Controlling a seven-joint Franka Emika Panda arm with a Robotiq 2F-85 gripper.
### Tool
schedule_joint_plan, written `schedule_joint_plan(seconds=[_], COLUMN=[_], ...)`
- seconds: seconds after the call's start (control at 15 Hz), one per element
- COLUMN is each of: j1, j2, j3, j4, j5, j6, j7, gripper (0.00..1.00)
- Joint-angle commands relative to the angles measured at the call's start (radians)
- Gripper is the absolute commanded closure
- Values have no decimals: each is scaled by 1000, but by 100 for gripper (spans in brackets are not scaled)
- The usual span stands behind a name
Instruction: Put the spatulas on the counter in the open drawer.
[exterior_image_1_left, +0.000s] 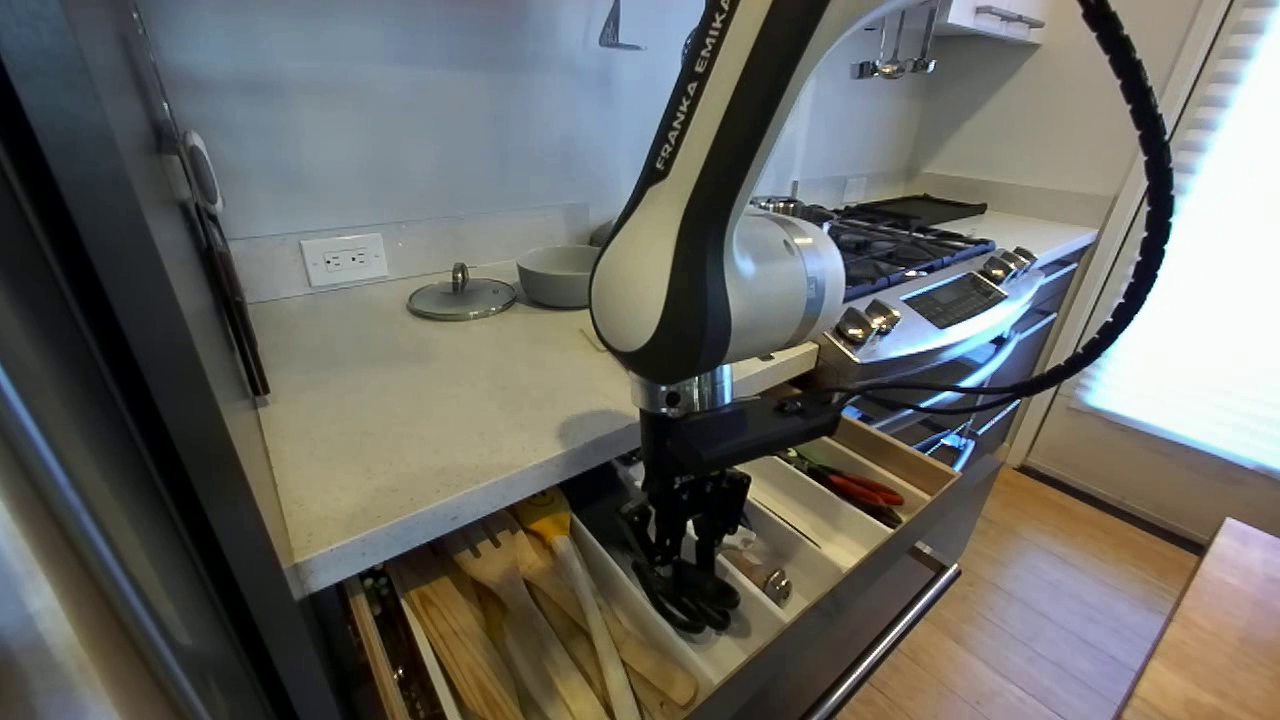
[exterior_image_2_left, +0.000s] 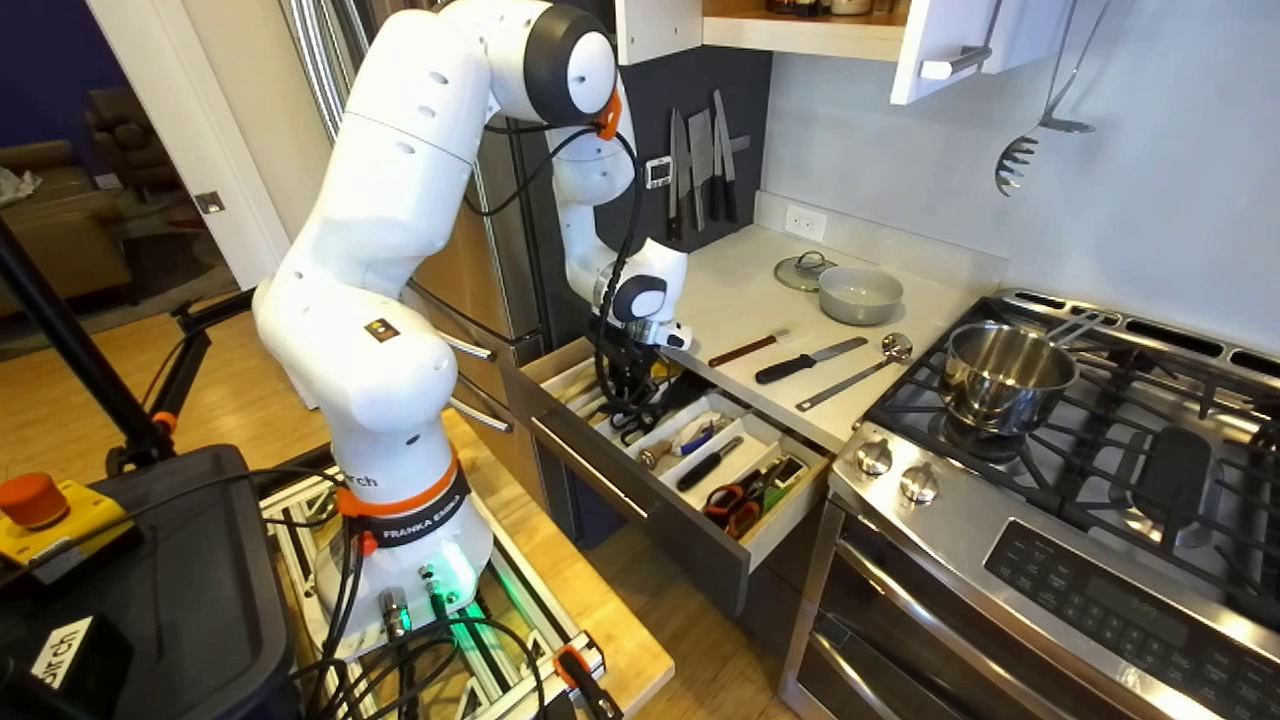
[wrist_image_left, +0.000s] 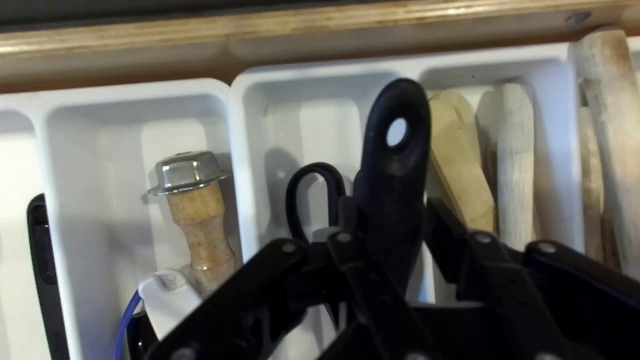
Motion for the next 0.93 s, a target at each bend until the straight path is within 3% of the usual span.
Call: schedule_joint_plan(seconds=[0.0,0.27,0.6,0.87], j1=[13,34,84,108], j2=[10,-83,-240,-286], j3=[-9,-23,-113,-200], j4=[16,-26,-79,-36], j5=[-23,-49,-120,-245], j6=[21,-9,42,46], j7=[26,44,197,355], gripper=[29,1,0,0])
